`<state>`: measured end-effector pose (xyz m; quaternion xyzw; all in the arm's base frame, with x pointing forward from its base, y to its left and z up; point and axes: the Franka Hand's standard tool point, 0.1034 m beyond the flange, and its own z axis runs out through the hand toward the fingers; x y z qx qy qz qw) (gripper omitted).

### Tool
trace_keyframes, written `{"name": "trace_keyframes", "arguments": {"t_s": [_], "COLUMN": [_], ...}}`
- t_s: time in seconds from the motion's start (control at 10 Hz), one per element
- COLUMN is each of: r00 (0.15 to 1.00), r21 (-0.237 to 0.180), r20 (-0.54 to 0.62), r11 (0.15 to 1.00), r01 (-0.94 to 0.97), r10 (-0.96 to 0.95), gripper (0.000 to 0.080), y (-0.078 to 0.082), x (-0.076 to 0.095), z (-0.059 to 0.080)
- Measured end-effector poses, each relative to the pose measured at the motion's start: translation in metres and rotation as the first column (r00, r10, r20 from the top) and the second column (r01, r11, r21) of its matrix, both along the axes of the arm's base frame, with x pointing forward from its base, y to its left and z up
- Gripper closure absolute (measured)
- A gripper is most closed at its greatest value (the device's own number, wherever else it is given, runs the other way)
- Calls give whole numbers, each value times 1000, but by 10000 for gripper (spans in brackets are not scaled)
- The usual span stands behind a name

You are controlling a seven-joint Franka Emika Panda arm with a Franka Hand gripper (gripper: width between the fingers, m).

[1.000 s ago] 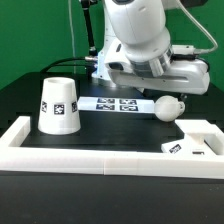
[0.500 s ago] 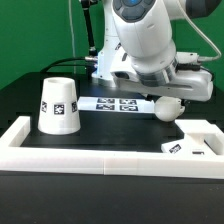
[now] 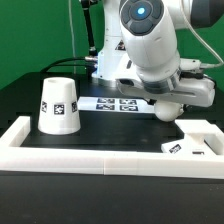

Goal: Assemble lamp

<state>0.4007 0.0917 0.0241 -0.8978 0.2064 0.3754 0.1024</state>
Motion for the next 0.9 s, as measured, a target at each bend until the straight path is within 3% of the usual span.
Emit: {"name": "trace_keyframes", "arguments": {"t_s": [0.3, 0.4, 0.8, 0.9], "r00": [1000, 1000, 1000, 1000], "r21": [-2, -2, 8, 27], "r20": [-1, 0, 11, 13], "r11": [1000, 1000, 1000, 999], "r01": [2, 2, -10, -22], "r10": [-2, -2, 10, 22], "gripper": [113, 223, 223, 223], "y": [-1, -1, -5, -9], "x": [-1, -1, 2, 6], "z": [-6, -6, -4, 4]}}
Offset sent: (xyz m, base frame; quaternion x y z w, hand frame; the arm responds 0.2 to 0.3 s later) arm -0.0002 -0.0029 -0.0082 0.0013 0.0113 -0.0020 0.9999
